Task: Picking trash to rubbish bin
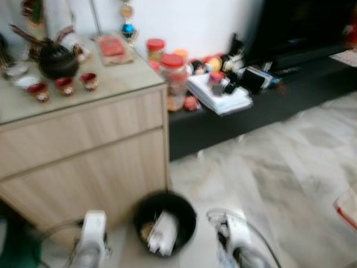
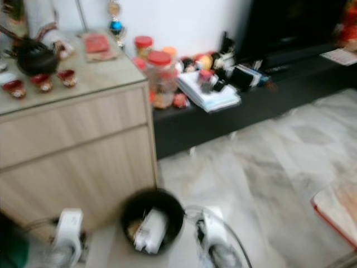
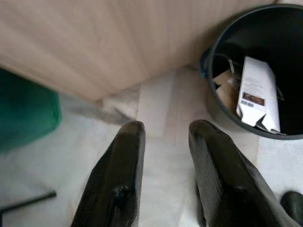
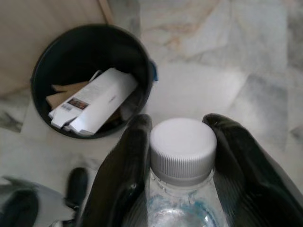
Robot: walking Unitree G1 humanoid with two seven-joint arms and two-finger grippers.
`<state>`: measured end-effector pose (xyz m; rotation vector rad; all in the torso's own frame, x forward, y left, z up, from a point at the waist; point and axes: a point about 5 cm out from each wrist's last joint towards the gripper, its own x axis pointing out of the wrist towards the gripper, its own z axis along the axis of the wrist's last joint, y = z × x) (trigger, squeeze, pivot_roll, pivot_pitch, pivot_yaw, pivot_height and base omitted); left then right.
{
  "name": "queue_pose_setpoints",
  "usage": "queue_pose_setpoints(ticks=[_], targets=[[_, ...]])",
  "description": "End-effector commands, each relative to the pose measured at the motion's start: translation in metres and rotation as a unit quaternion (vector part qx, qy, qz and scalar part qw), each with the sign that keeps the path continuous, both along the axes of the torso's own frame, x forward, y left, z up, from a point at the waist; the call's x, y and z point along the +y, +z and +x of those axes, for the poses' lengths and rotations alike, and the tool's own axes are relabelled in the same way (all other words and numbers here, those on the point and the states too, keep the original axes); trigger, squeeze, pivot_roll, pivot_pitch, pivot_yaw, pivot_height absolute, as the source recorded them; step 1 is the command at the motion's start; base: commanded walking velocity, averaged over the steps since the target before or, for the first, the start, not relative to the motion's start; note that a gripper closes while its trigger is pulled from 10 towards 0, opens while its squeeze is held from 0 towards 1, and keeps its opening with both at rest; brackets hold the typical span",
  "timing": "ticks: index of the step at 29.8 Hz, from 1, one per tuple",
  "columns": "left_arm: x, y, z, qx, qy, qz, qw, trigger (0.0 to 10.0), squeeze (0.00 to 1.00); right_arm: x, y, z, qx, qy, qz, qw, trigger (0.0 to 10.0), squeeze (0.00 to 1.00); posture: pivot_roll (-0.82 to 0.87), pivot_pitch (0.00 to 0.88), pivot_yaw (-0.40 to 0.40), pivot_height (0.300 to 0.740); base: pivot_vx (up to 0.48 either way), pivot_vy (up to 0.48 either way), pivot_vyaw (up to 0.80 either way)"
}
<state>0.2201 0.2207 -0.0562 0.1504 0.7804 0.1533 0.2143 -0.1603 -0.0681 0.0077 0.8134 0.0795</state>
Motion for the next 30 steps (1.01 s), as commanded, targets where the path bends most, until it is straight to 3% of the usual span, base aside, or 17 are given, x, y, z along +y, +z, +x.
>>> queue_pose_setpoints(ticks=[1,13,21,25,30], targets=[[0.007,0.003,0.003,-0.005,0.003,0.009,1.0,10.0,0.0,0.01,0.004,0.008,-0.012,0.001,0.015,1.0,10.0,0.0,0.08,0.046,-0.064,0.74,0.442,0.0,0.0],[0.007,0.005,0.005,-0.013,0.007,0.009,1.0,10.0,0.0,0.011,0.006,0.01,-0.016,0.01,0.018,1.0,10.0,0.0,0.08,0.045,-0.068,0.74,0.415,0.0,0.32],[0.007,0.007,0.007,-0.017,0.008,0.007,1.0,10.0,0.0,0.016,0.008,0.014,-0.016,0.023,0.028,0.999,10.0,0.0,0.08,0.045,-0.069,0.74,0.0,0.0,0.0],[0.005,0.006,0.008,-0.016,0.004,0.002,1.0,10.0,0.0,0.039,0.014,0.022,-0.015,0.098,0.053,0.994,10.0,0.0,0.08,0.045,-0.069,0.74,0.0,0.0,0.0],[0.002,0.007,0.01,-0.021,0.001,-0.008,1.0,10.0,0.0,0.057,0.022,0.031,-0.032,0.141,0.061,0.988,10.0,0.0,0.09,0.043,-0.077,0.74,0.0,0.0,0.0]])
